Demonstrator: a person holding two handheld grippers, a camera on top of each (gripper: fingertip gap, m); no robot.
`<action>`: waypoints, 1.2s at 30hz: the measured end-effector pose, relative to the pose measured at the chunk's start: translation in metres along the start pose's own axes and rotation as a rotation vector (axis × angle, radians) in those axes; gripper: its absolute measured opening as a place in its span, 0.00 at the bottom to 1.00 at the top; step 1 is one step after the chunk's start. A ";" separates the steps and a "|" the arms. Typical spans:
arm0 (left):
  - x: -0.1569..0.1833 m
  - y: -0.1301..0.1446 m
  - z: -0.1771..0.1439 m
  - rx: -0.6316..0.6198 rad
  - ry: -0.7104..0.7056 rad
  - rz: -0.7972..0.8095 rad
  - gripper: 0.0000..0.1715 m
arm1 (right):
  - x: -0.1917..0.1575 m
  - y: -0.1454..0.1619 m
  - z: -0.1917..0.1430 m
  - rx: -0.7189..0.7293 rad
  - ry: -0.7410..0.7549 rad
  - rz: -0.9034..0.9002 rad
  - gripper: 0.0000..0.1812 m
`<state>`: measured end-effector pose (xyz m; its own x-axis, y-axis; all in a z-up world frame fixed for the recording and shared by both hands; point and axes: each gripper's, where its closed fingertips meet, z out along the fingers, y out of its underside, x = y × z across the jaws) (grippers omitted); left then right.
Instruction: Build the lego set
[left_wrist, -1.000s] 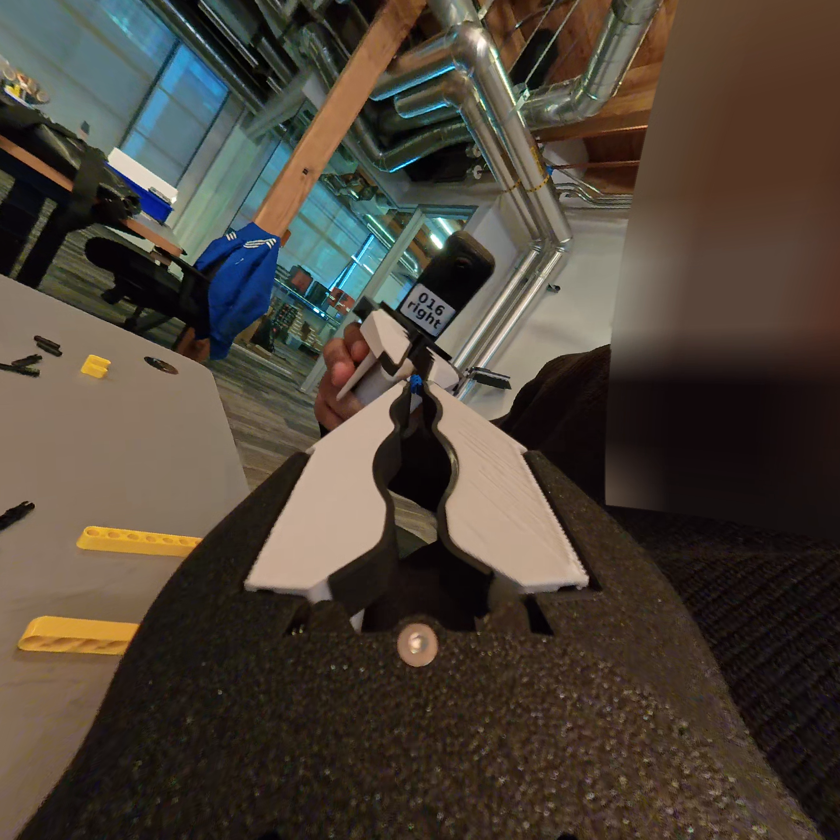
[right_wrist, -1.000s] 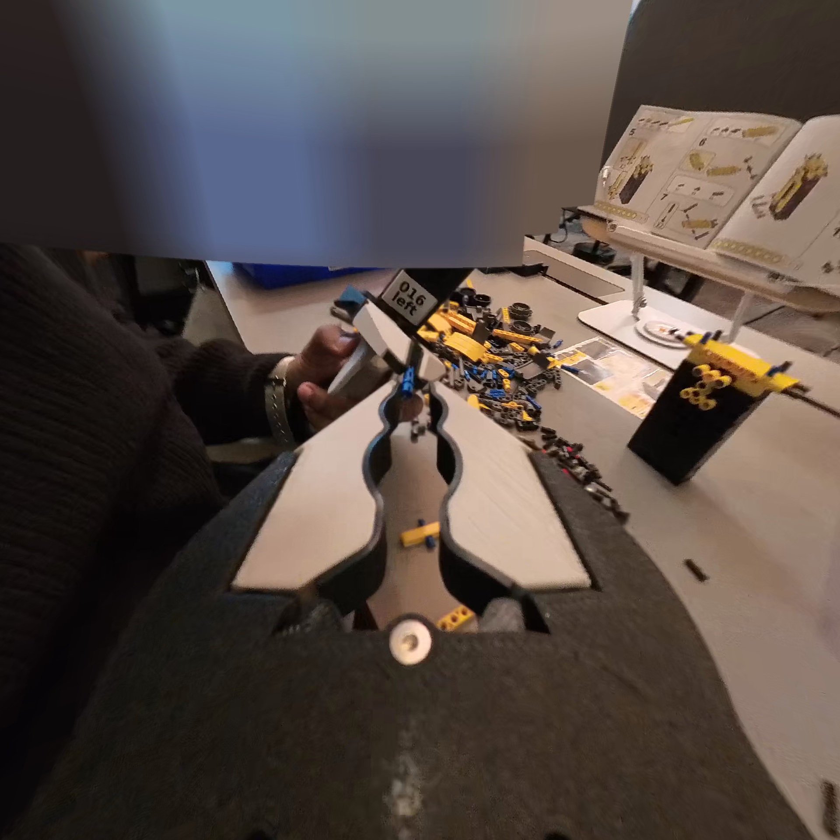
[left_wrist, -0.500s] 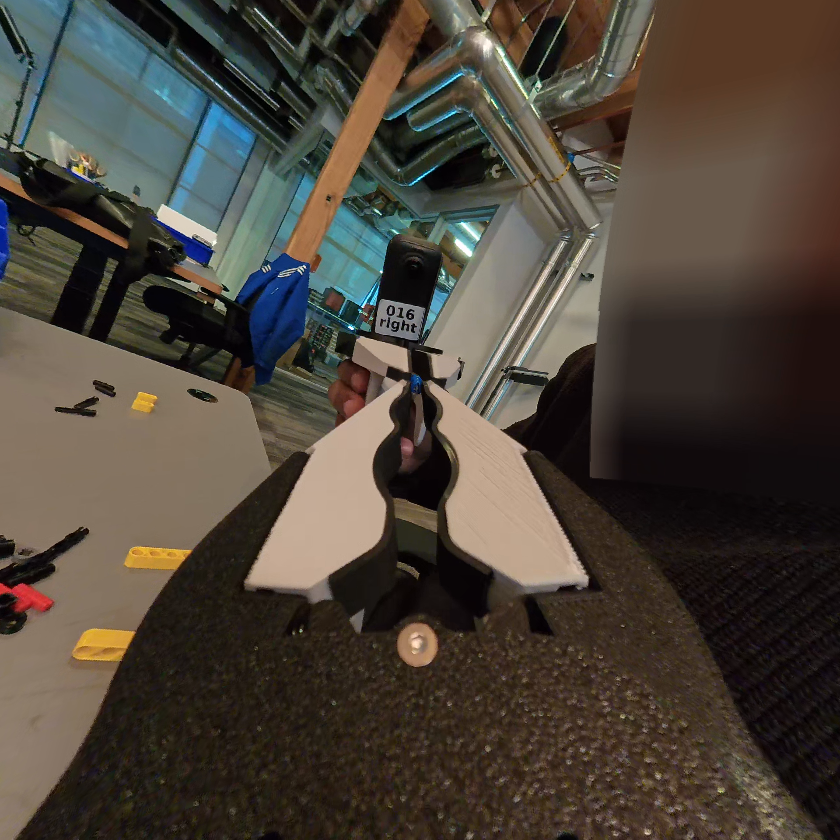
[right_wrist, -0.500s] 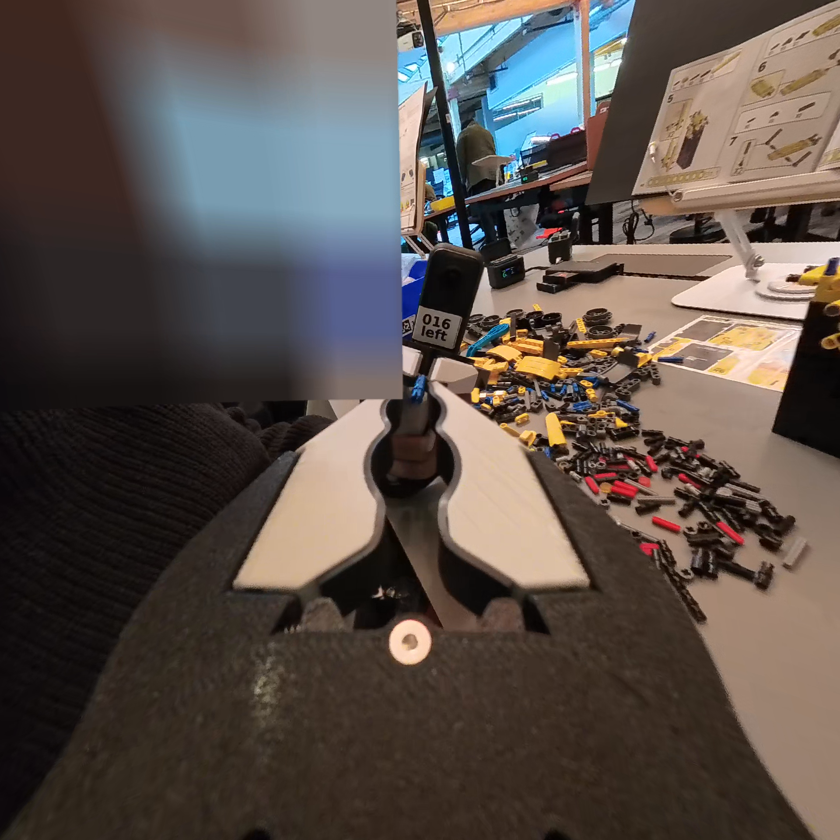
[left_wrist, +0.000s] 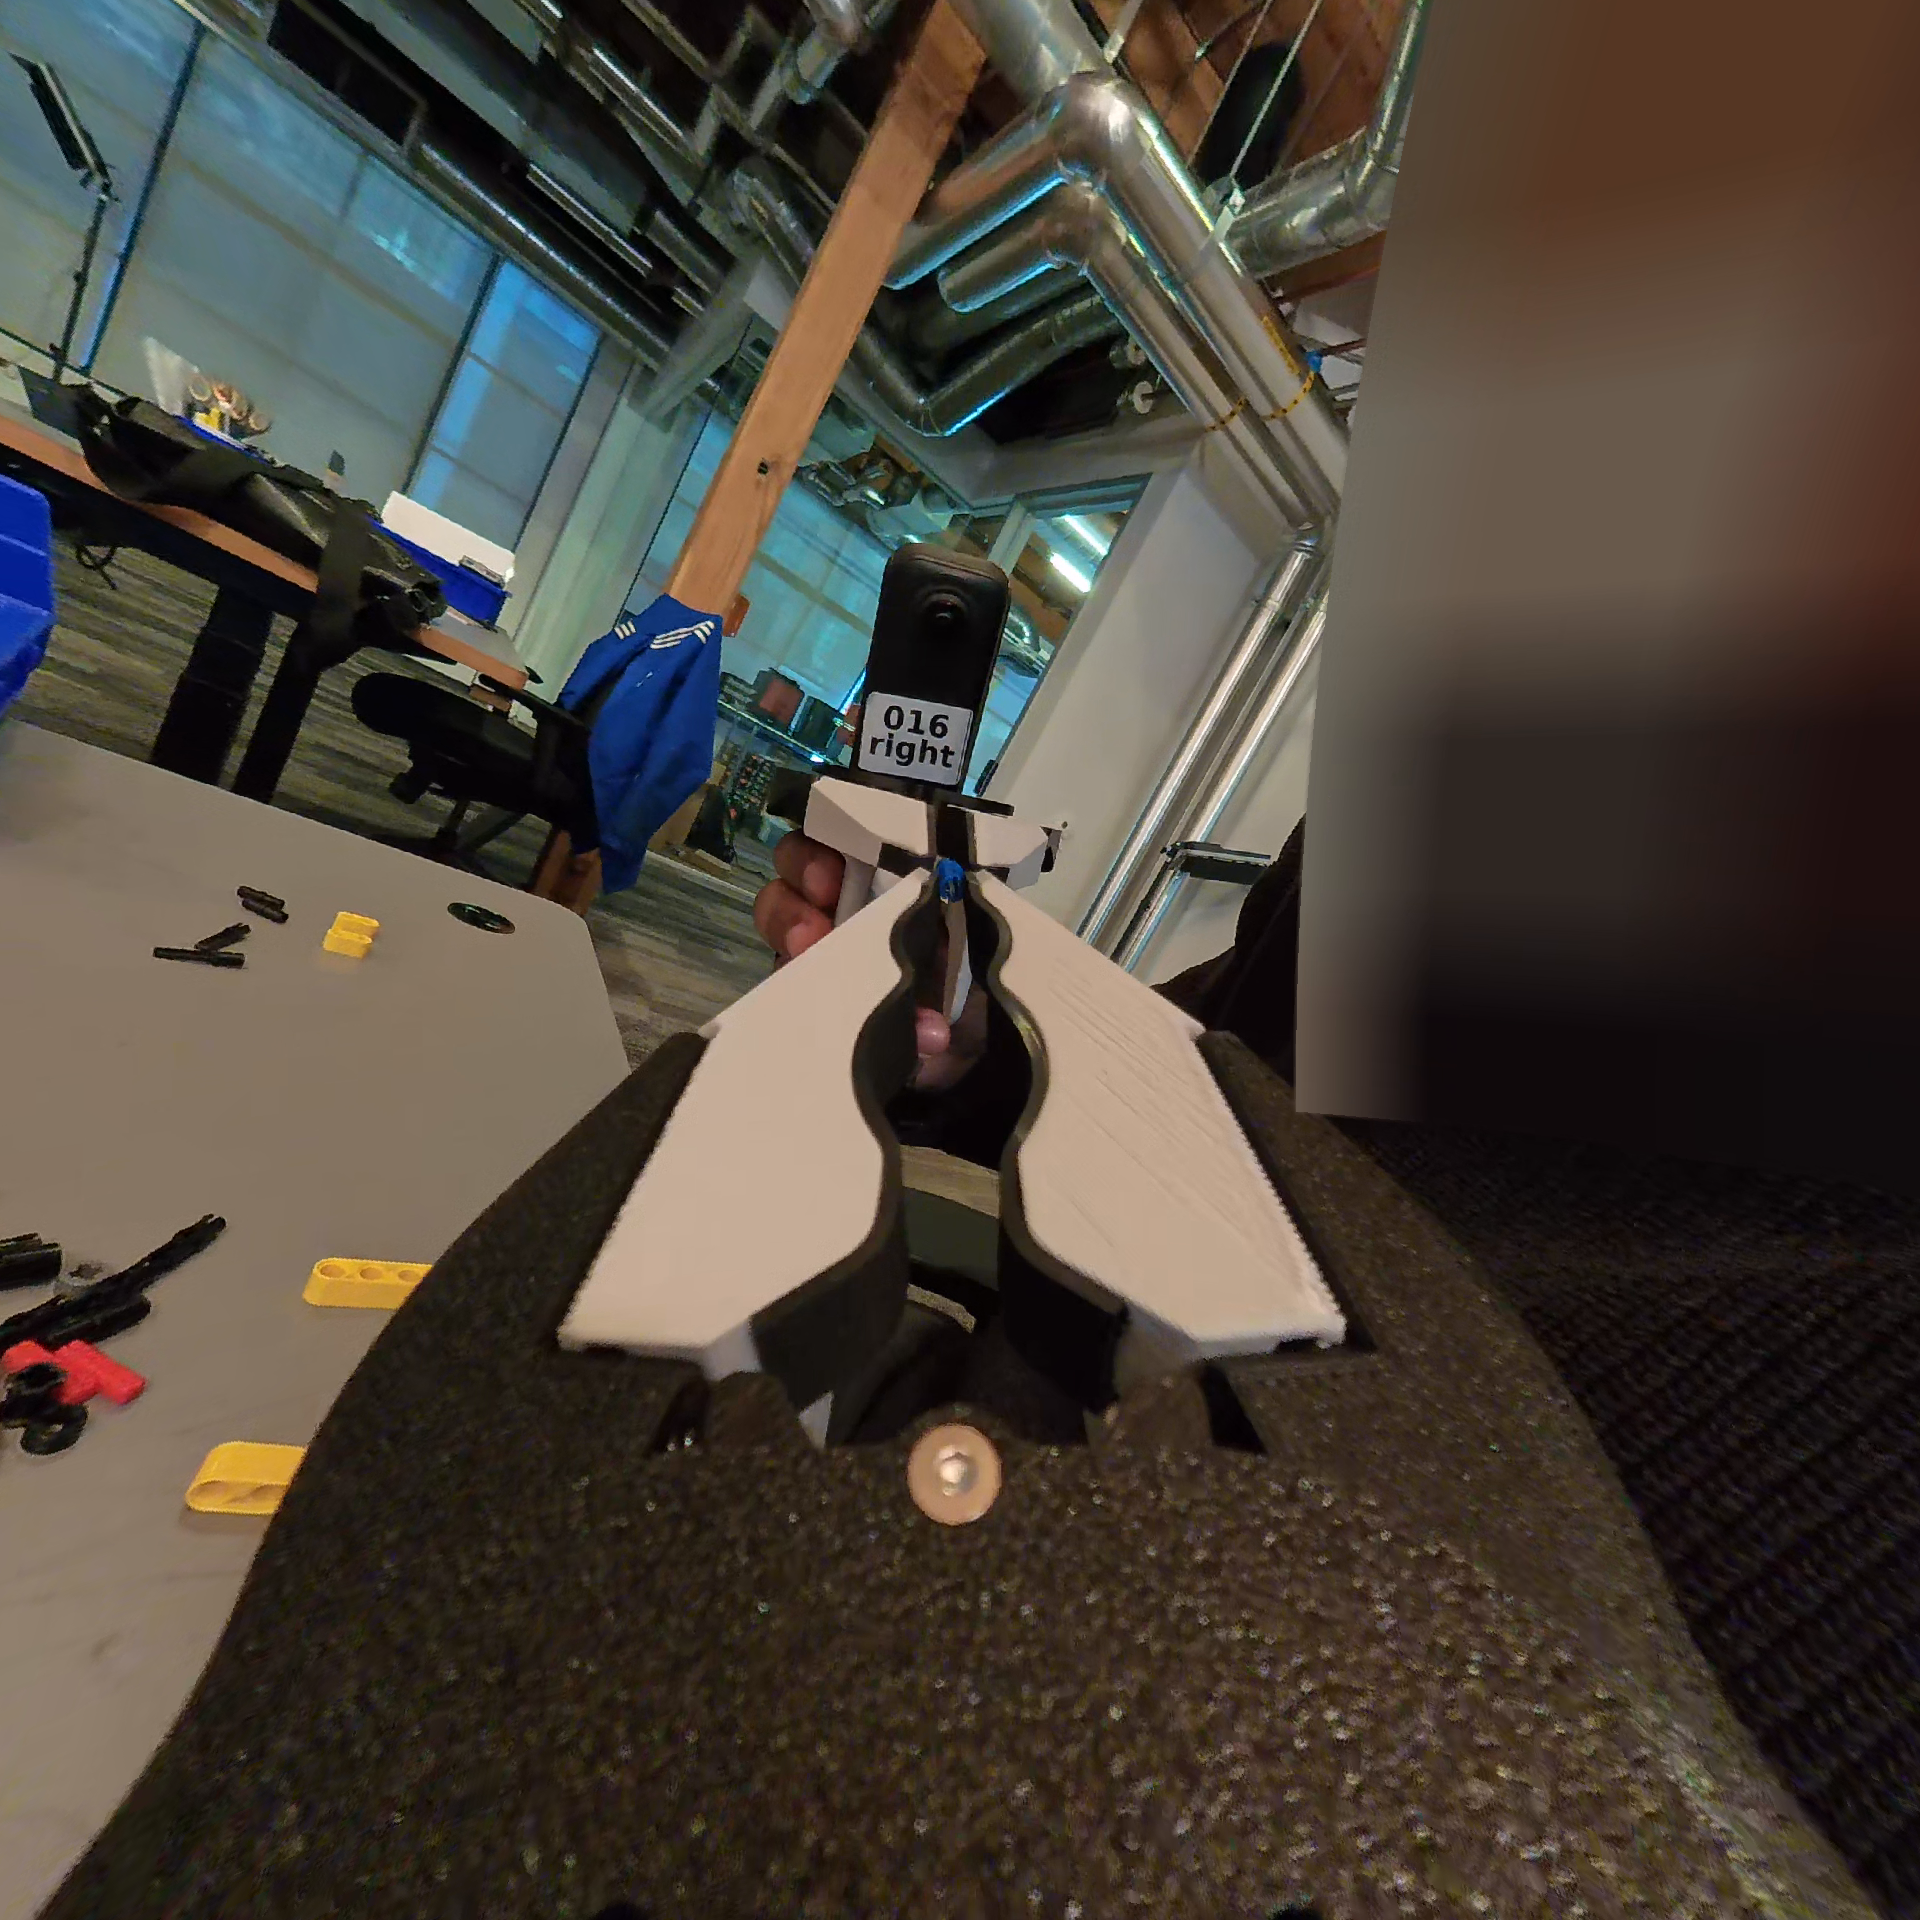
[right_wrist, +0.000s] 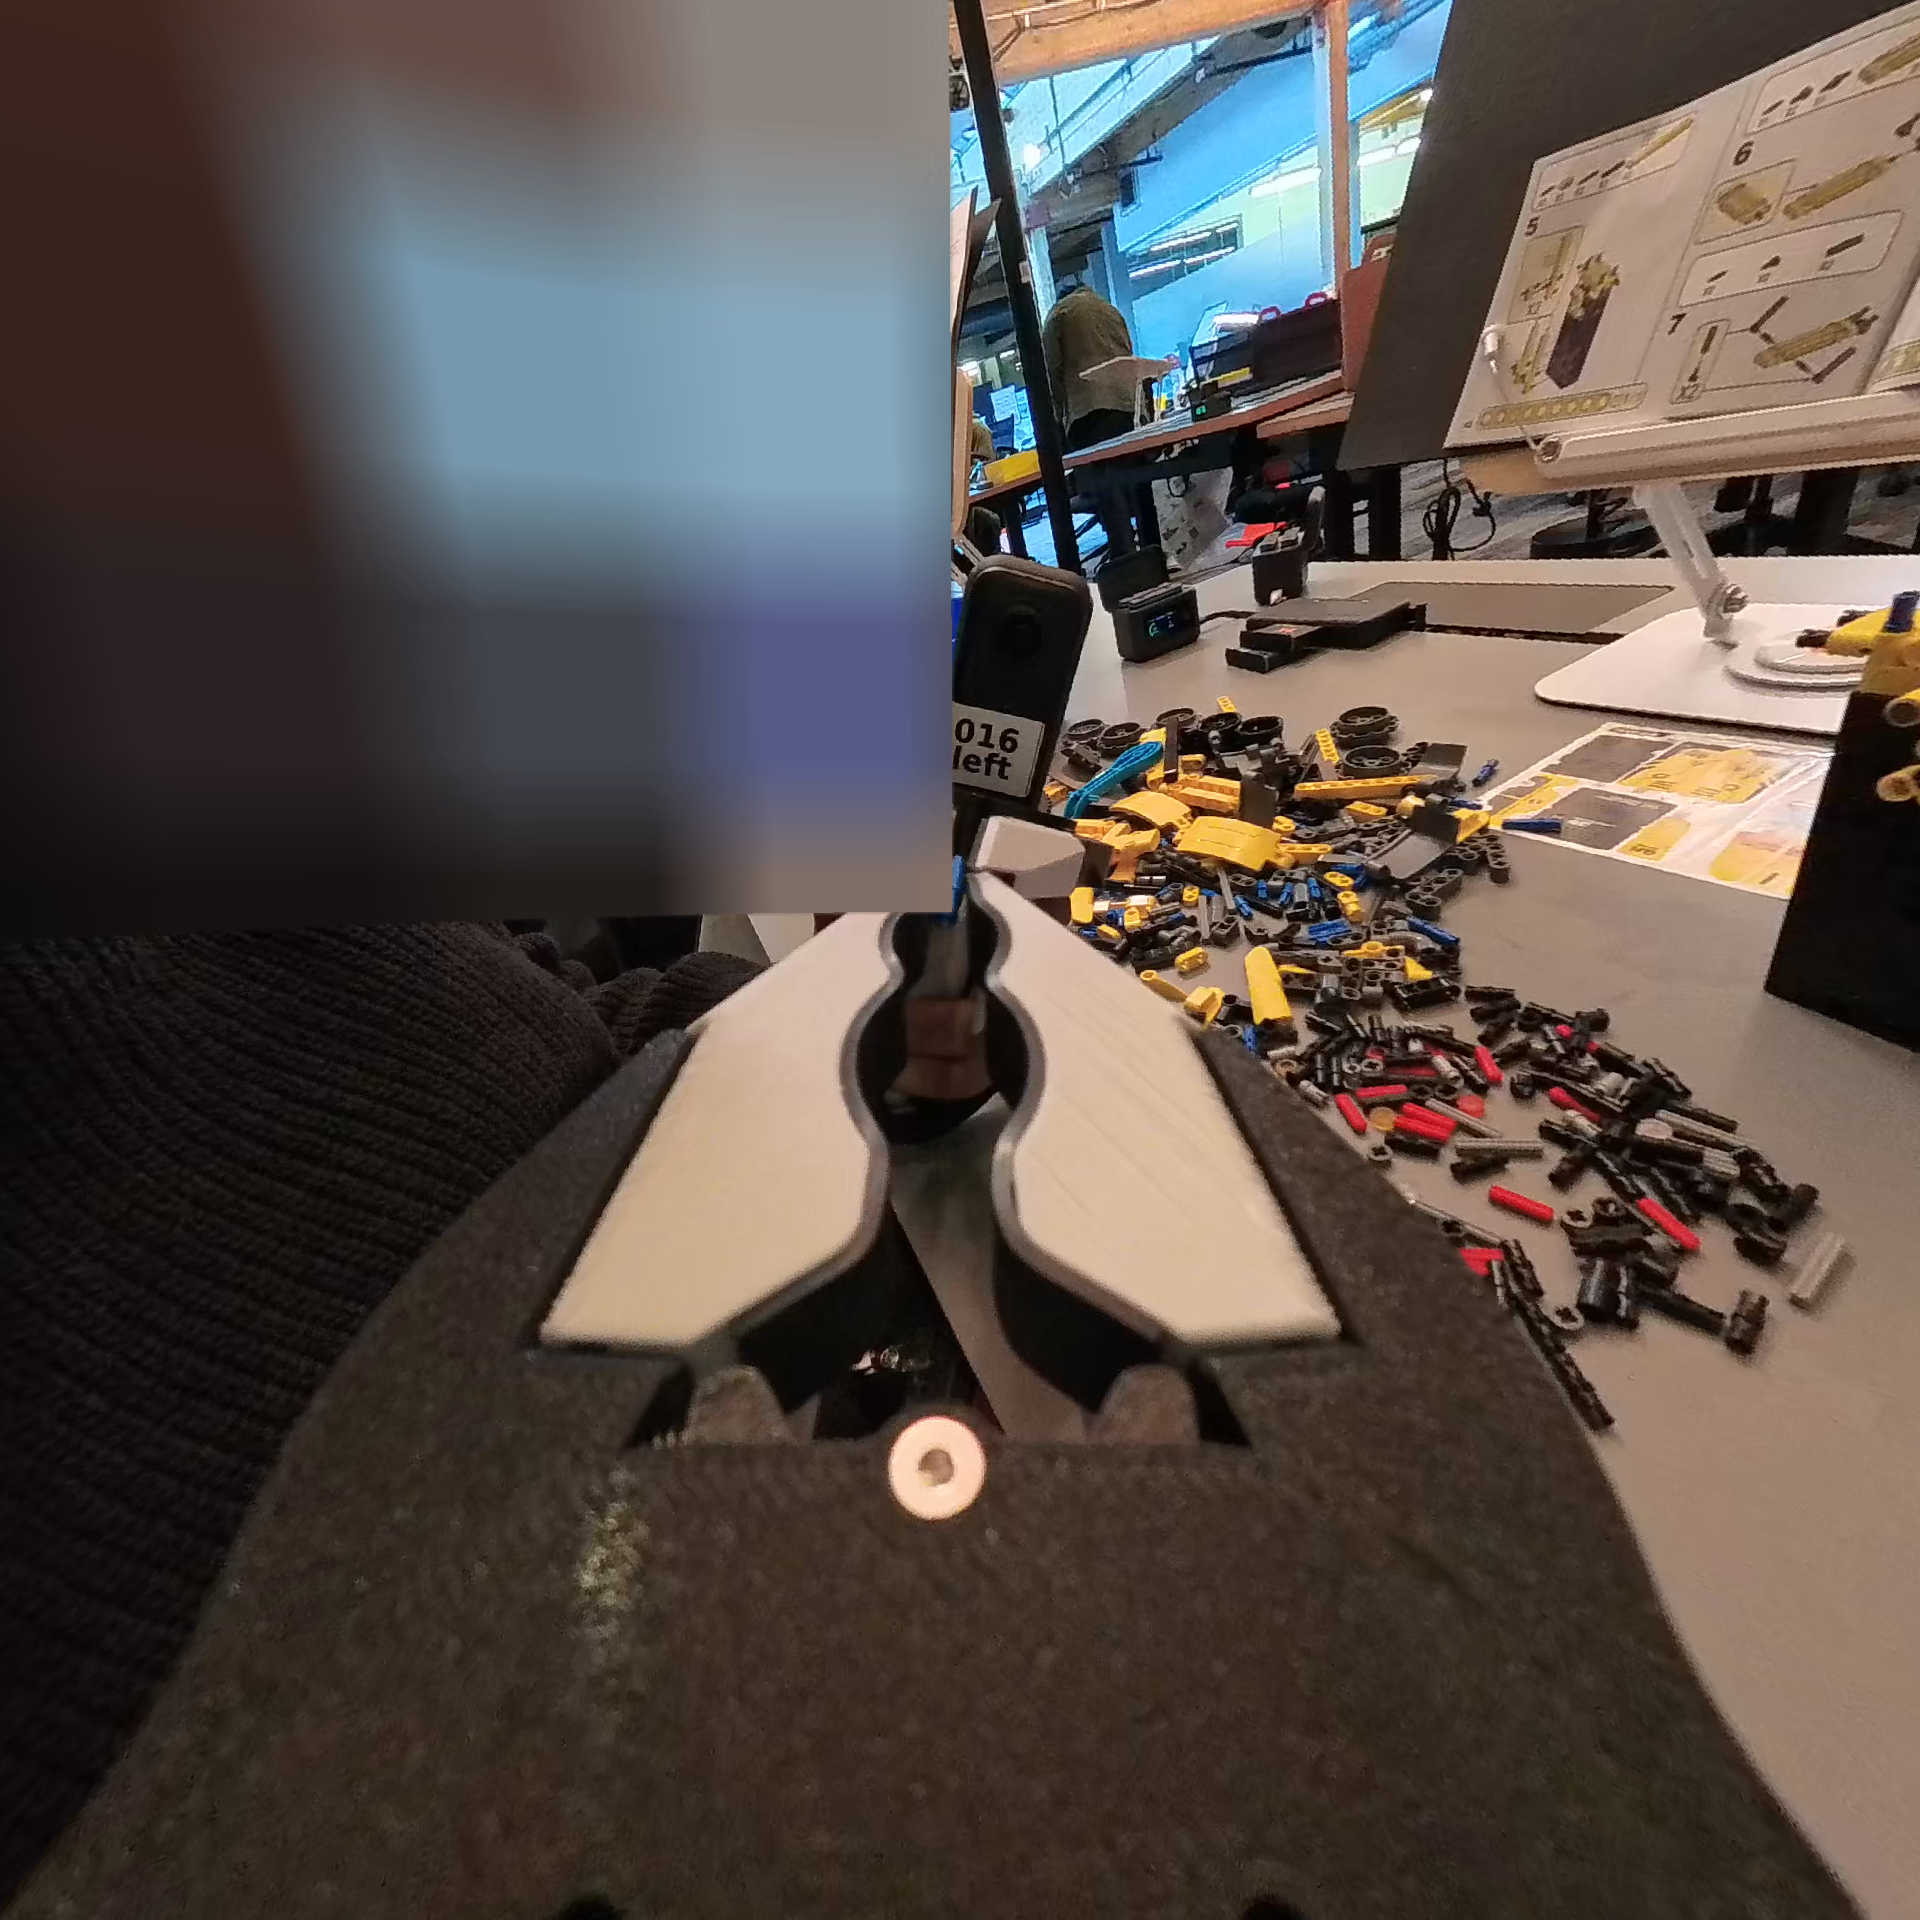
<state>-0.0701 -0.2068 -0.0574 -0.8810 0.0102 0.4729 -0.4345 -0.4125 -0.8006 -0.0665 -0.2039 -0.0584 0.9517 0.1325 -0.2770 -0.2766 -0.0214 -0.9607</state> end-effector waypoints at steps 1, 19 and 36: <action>0.000 0.000 0.000 0.000 0.000 0.000 0.02 | 0.000 0.000 0.000 0.001 0.002 -0.004 0.04; -0.043 -0.015 -0.019 0.081 -0.319 0.085 0.08 | 0.047 0.022 -0.026 -0.426 0.240 -0.067 0.02; -0.062 -0.020 -0.035 0.131 -0.428 0.028 0.08 | 0.070 0.126 -0.059 -1.464 -0.084 -0.532 0.03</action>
<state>-0.0128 -0.1672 -0.0833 -0.7238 -0.3689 0.5831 -0.3599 -0.5191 -0.7752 -0.0270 -0.2554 -0.1996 0.8704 0.4905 0.0416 0.4913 -0.8603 -0.1365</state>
